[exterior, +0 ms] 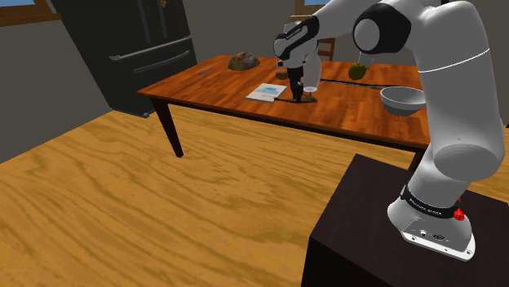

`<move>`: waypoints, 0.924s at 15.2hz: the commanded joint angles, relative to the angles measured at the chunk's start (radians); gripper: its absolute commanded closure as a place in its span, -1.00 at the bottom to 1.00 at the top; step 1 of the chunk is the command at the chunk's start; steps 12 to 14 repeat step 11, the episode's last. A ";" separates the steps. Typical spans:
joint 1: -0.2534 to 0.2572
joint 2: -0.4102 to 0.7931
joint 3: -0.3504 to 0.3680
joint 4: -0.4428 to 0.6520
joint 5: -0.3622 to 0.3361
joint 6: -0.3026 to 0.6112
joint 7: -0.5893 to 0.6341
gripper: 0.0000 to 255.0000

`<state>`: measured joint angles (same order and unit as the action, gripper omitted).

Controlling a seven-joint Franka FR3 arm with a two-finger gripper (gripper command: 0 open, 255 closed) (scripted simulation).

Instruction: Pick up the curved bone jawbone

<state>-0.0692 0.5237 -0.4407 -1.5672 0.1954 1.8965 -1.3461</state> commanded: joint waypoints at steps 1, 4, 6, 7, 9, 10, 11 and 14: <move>-0.001 -0.007 -0.003 0.016 -0.004 -0.022 0.001 1.00; 0.000 -0.021 -0.006 0.037 -0.010 -0.056 0.004 1.00; 0.000 -0.029 -0.008 0.053 -0.014 -0.079 0.006 1.00; 0.000 -0.032 -0.009 0.061 -0.016 -0.090 0.007 1.00; -0.001 -0.039 -0.011 0.078 -0.019 -0.114 0.009 1.00; -0.001 -0.040 -0.011 0.079 -0.019 -0.115 0.009 1.00; -0.001 -0.039 -0.011 0.080 -0.019 -0.115 0.009 1.00; -0.001 -0.039 -0.011 0.080 -0.019 -0.115 0.009 1.00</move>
